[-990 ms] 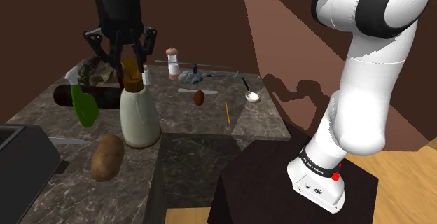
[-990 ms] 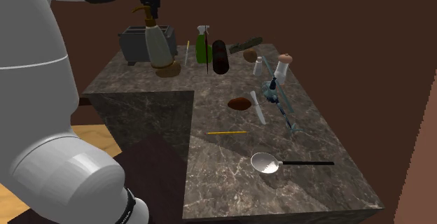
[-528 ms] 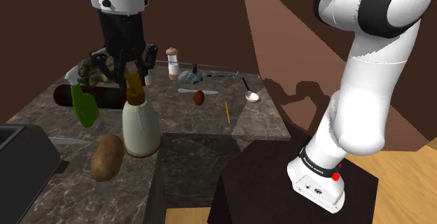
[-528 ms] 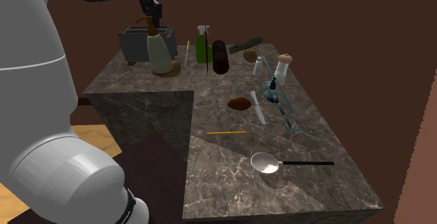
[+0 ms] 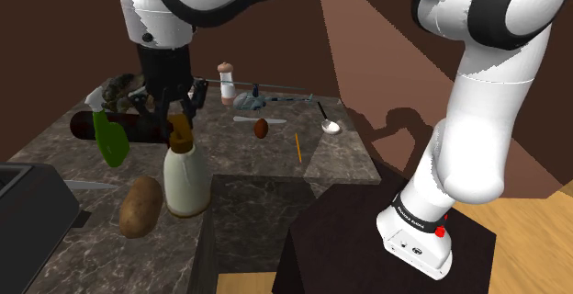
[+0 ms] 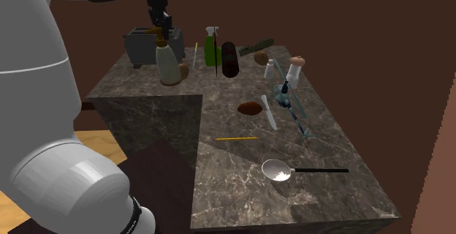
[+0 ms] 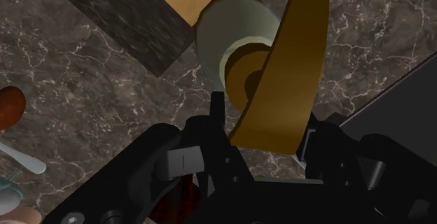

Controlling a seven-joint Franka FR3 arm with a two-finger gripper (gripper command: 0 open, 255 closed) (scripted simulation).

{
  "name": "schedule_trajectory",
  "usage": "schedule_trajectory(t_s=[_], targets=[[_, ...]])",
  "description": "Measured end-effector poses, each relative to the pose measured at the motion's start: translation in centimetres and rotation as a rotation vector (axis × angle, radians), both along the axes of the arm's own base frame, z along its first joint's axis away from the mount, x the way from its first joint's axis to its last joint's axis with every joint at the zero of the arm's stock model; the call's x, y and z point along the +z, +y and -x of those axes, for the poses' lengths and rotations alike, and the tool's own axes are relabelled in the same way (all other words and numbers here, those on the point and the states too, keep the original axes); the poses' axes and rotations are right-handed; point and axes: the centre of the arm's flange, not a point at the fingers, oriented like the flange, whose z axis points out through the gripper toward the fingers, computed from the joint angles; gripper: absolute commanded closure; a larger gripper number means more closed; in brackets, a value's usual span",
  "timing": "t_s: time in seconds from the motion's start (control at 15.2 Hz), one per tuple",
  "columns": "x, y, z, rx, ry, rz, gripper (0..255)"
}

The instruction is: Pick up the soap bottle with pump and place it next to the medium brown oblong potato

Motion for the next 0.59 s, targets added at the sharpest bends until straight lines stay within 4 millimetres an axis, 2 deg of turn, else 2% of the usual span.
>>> schedule_trajectory(t_s=[0.59], targets=[[-4.8,-0.1,0.2,0.000,0.000,0.000,255]])
